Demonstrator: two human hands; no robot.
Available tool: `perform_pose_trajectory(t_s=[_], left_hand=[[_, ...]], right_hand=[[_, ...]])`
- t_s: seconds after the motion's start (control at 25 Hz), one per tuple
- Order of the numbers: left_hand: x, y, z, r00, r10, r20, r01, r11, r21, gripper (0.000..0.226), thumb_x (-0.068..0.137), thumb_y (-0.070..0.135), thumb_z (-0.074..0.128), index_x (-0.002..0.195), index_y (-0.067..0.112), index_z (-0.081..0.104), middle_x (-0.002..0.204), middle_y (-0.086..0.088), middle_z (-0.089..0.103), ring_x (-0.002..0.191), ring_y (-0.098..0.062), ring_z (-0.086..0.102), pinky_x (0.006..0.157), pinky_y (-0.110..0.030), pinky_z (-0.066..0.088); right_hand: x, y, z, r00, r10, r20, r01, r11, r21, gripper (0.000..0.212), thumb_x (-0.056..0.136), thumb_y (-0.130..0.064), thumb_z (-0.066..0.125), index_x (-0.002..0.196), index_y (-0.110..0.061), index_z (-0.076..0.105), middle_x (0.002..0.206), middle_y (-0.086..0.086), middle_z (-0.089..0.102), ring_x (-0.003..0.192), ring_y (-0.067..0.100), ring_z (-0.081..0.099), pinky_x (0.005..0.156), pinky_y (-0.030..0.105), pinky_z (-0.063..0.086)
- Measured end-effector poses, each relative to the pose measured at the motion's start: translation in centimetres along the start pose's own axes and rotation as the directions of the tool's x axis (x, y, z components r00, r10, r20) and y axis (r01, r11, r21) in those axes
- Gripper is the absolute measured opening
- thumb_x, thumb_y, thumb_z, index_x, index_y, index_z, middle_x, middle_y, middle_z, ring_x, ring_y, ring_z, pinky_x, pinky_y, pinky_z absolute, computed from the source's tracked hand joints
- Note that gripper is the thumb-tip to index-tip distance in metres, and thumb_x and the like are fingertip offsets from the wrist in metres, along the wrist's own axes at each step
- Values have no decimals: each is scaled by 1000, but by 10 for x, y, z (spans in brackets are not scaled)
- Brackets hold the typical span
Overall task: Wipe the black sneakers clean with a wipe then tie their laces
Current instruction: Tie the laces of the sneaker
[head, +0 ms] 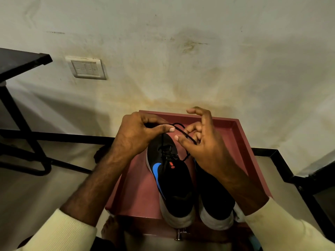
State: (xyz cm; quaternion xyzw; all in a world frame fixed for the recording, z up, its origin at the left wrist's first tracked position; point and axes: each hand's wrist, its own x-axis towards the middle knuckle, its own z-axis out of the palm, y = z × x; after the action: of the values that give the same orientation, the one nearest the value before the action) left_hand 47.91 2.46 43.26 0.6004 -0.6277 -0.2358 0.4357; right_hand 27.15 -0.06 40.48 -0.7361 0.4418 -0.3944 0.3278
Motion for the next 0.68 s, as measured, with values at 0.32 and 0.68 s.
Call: perform_pose_trajectory(t_s=[0.32,0.68], left_hand=[[-3,4,7,999,-3,45,9,991,-137,27,73,44,82,93,26,84,86,13,80,86,3,73,72,-12,53],[-10,4,13,982,-159,102,183,934,-307,24,77,37,85,95,21,84,92,4,81,93,-13,77,91,-40,61]], right_hand=[[-1,6,-4,995,-91,36,96,978,-184,26,100,-11,62,102,-29,82,105,-14,57,102,3,58,74,12,45],[-8,-2,-7,993,-117,5,116,978,-173,29,88,-50,76,109,-33,67,104,-20,60,85,4,61,70,27,55]])
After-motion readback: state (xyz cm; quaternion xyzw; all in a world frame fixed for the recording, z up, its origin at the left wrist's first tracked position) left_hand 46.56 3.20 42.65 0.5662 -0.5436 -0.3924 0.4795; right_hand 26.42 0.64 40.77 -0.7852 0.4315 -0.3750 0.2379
